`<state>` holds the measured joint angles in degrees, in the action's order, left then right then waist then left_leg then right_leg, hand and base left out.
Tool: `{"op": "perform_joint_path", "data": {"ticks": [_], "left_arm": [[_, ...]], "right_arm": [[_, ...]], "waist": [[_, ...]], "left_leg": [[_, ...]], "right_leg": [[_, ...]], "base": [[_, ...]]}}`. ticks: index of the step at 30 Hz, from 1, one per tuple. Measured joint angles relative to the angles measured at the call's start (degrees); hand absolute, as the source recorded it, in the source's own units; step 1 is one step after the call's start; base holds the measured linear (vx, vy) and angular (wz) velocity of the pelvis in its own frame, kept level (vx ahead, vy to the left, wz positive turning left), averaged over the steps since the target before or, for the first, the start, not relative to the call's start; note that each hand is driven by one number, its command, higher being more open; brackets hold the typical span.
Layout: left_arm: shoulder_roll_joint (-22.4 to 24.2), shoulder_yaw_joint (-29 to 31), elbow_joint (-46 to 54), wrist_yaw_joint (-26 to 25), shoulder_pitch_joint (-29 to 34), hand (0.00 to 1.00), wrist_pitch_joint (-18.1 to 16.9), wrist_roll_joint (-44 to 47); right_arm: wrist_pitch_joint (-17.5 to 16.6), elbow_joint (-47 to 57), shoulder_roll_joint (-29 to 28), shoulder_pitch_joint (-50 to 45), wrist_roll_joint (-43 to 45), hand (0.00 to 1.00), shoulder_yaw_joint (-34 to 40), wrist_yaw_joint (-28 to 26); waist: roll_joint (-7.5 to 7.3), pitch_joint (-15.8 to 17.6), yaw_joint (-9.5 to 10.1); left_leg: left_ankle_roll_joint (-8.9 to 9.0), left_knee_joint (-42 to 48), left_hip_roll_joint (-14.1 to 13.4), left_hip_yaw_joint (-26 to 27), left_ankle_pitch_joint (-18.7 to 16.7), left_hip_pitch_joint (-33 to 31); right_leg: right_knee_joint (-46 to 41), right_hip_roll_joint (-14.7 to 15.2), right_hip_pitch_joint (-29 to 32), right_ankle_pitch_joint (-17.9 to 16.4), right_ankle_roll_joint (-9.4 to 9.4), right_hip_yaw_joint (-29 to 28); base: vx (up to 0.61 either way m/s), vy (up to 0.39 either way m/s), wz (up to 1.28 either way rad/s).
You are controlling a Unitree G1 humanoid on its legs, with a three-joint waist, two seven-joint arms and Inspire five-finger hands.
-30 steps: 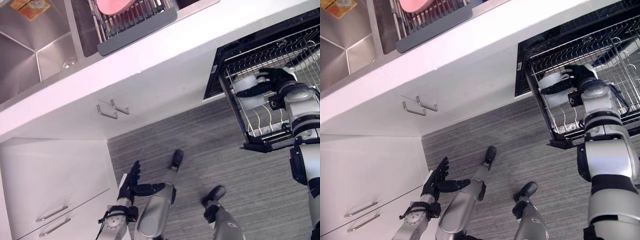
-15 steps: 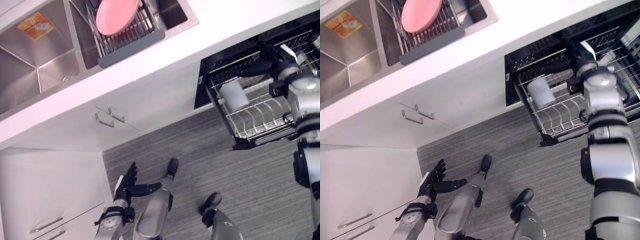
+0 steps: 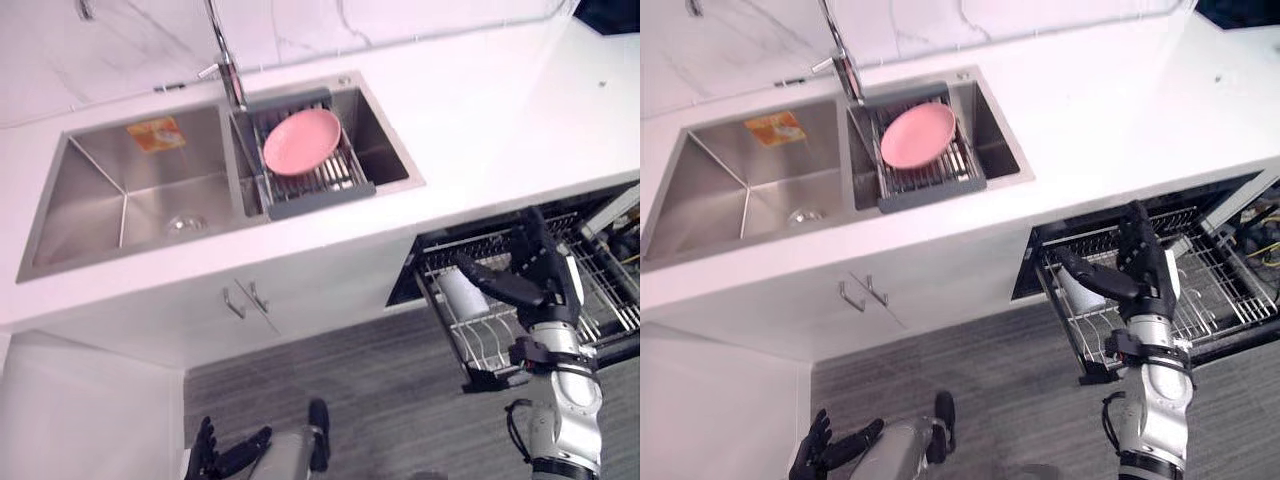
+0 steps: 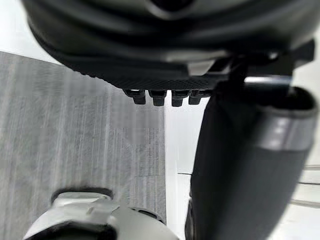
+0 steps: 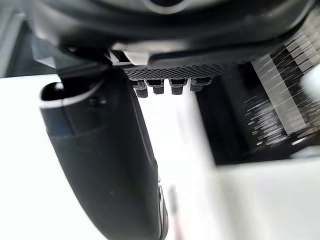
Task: Walk over to the sink, pick up the cup, carry it to the dishwasher, place the cup inside the dishwasher, then close the dishwasher door
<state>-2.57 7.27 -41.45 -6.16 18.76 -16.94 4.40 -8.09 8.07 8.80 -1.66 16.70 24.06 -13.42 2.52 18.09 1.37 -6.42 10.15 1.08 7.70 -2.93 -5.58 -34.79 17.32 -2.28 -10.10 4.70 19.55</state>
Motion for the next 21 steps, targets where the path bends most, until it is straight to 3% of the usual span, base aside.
{"op": "perform_joint_path", "data": {"ticks": [1, 3, 6, 7, 9, 10, 13, 18, 20, 21], "left_arm": [[-0.59, -0.33, -0.23, -0.29, 0.05, 1.0, 0.12, 0.0], [-2.27, -1.35, -1.78, -0.64, 0.03, 1.0, 1.52, -0.05], [-3.07, -2.58, -2.59, -0.69, -0.1, 1.0, 1.79, -1.22], [-3.15, -2.74, -2.81, -0.68, -0.18, 1.0, 1.78, -1.22], [-3.3, -2.34, -3.58, -0.7, -0.16, 1.0, 1.73, -1.21], [-3.43, -1.94, -4.81, -0.94, -0.6, 1.0, 1.9, -1.23], [-1.13, 0.2, -5.04, -1.11, 0.26, 1.0, 1.6, -2.27], [-1.05, 0.67, -6.04, -1.17, 0.19, 1.0, 1.67, -2.35], [-0.82, 2.39, -7.05, -1.22, 0.17, 1.0, 1.7, -2.4], [-0.64, 2.93, -7.39, -1.29, 0.17, 1.0, 1.67, -2.37]], "right_arm": [[-0.62, 1.59, -0.17, -1.12, 0.3, 1.0, -0.38, -0.07], [-3.36, 5.59, -0.74, -4.41, 2.13, 1.0, -1.36, -0.15], [-4.25, 6.11, -0.98, -4.63, 2.15, 1.0, -3.35, -0.46], [-4.24, 6.1, -1.03, -4.63, 2.18, 1.0, -4.14, -0.54], [-4.21, 6.11, -1.62, -4.9, 2.21, 1.0, -6.51, -0.72], [-4.02, 6.0, -1.84, -5.51, 2.19, 1.0, -7.72, -0.73], [-3.73, 6.3, -1.92, -5.52, 2.13, 1.0, -9.28, 0.21], [-3.74, 6.54, -2.26, -5.5, 2.13, 1.0, -8.01, 2.88], [-3.73, 6.59, -2.39, -5.66, 2.14, 1.0, -8.06, 3.24], [-3.73, 6.68, -2.43, -5.81, 2.15, 1.0, -8.06, 3.22]], "waist": [[-0.42, -0.73, -0.53], [-2.72, -4.35, -1.34], [-3.05, -5.63, -2.37], [-3.08, -5.78, -2.45], [-3.87, -6.93, -2.43], [-3.68, -7.97, -2.23], [-1.85, -9.91, -1.24], [-1.92, -11.15, -1.27], [-2.01, -11.05, -1.24], [-2.05, -10.99, -1.31]], "left_leg": [[0.07, -1.63, 0.29, -0.98, 0.57, 1.05], [0.48, -8.66, 1.95, -3.74, 3.25, 5.68], [0.76, -11.33, 1.98, -6.18, 3.69, 8.84], [0.8, -11.49, 2.02, -6.56, 3.66, 9.35], [1.72, -11.43, 2.77, -7.39, 2.8, 10.03], [2.66, -11.62, 2.71, -8.1, 1.91, 10.75], [4.3, -12.29, -0.25, -5.95, 0.34, 11.73], [5.74, -11.06, -2.05, -3.42, -2.08, 13.32], [6.05, 0.45, -2.88, -1.95, -7.87, 9.7], [6.34, 5.37, -3.14, -1.64, -8.98, 7.96]], "right_leg": [[1.85, -2.13, 0.34, -1.59, 0.41, -2.48], [11.25, -7.26, 2.19, -3.91, -0.04, -6.33], [15.67, -9.81, 5.08, -3.35, -0.89, -7.99], [16.82, -10.12, 5.69, -2.6, -1.57, -8.89], [21.89, -9.77, 6.33, 4.08, -2.87, -10.46], [22.55, -9.58, 5.54, 6.31, -0.94, -9.81], [28.07, -12.38, 2.37, 7.16, -2.08, -9.03], [31.96, -14.39, -1.35, 7.25, -2.26, -9.23], [31.9, -14.83, -2.59, 6.26, -2.65, -10.17], [31.87, -14.79, -3.13, 5.99, -2.69, -10.18]], "base": [[0.19, 0.056, 0.74], [0.27, 0.012, 0.61], [0.23, -0.07, 0.42], [0.21, -0.097, 0.46], [0.18, -0.109, 0.3], [0.24, -0.154, 0.23], [0.26, -0.143, 0.01], [0.2, -0.065, -0.08], [0.11, -0.008, -0.26], [0.07, -0.02, -0.11]]}}
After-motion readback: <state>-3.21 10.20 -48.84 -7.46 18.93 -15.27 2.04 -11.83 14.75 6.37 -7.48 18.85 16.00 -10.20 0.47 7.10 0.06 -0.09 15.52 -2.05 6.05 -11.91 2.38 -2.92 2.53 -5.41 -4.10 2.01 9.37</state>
